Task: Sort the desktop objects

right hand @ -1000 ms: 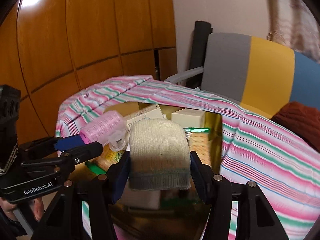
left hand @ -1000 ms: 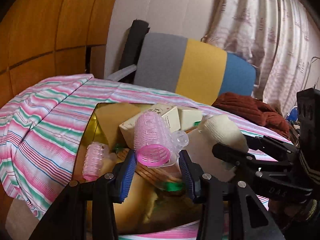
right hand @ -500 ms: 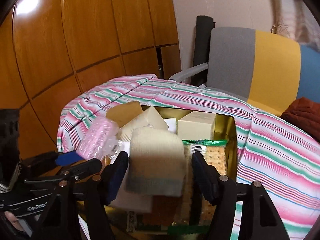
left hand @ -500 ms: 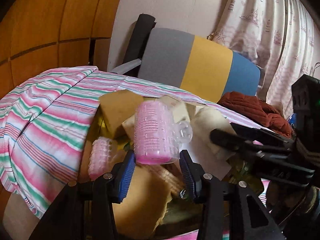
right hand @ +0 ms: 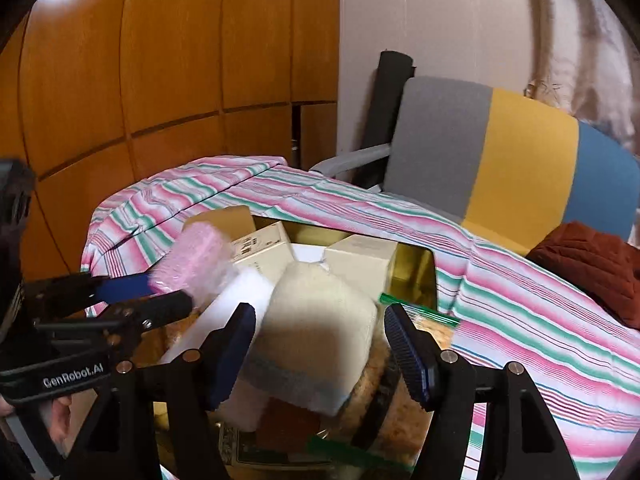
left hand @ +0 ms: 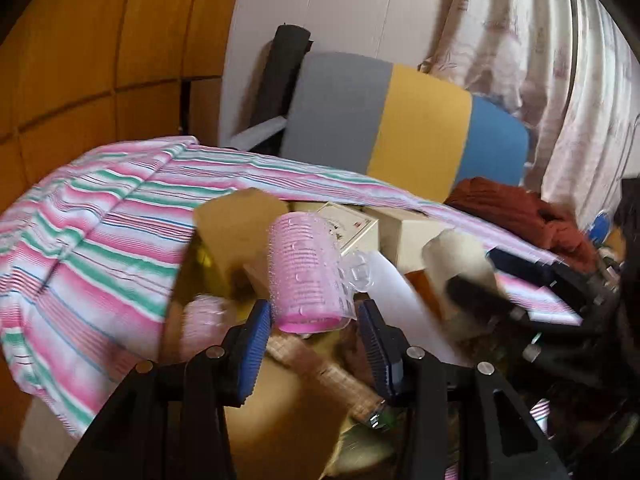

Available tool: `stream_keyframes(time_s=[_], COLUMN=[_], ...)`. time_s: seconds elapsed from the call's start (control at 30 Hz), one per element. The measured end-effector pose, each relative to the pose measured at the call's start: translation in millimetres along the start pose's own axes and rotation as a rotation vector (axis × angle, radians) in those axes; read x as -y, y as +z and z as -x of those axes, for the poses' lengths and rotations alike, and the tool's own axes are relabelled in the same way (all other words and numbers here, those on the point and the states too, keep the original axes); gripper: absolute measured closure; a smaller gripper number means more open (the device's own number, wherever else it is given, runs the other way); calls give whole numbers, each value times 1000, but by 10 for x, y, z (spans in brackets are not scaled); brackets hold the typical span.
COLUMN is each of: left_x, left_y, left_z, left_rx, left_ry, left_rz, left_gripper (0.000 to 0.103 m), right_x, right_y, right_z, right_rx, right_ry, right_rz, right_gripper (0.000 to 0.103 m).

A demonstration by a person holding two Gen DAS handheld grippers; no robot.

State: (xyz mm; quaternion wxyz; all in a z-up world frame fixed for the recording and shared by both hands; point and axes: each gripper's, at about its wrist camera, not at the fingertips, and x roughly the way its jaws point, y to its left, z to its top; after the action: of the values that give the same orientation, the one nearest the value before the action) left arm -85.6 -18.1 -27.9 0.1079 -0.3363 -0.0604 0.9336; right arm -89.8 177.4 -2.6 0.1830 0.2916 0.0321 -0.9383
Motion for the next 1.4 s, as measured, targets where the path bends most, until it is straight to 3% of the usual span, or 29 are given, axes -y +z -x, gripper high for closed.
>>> stream_keyframes(time_s=[0.3, 0.57, 0.83, 0.93, 1.1, 1.23, 1.4], left_x=[-37, 12, -17, -11, 24, 45, 84], left_y=[-99, -132, -154, -163, -190, -224, -291], left_z=[201, 273, 299, 401, 570, 689, 806], left_rx=[33, 50, 59, 78, 103, 91, 62], left_ry=[-30, 24, 120, 174, 247, 281, 353], left_rz=[2, -15, 13, 24, 18, 19, -1], left_gripper=[57, 56, 55, 45, 44, 44, 44], right_x=[53, 60, 56, 53, -68, -175, -309], right_y=[-27, -65, -134, -180, -231, -269, -317], right_z=[83, 211, 337, 397, 517, 614, 735], right_rx=[24, 53, 60, 58, 50, 44, 36], right_ry=[49, 52, -49, -95, -164, -218, -286], right_rz=[-52, -85, -126, -153, -159, -160, -160], right_gripper=[33, 28, 21, 18, 8, 0, 0])
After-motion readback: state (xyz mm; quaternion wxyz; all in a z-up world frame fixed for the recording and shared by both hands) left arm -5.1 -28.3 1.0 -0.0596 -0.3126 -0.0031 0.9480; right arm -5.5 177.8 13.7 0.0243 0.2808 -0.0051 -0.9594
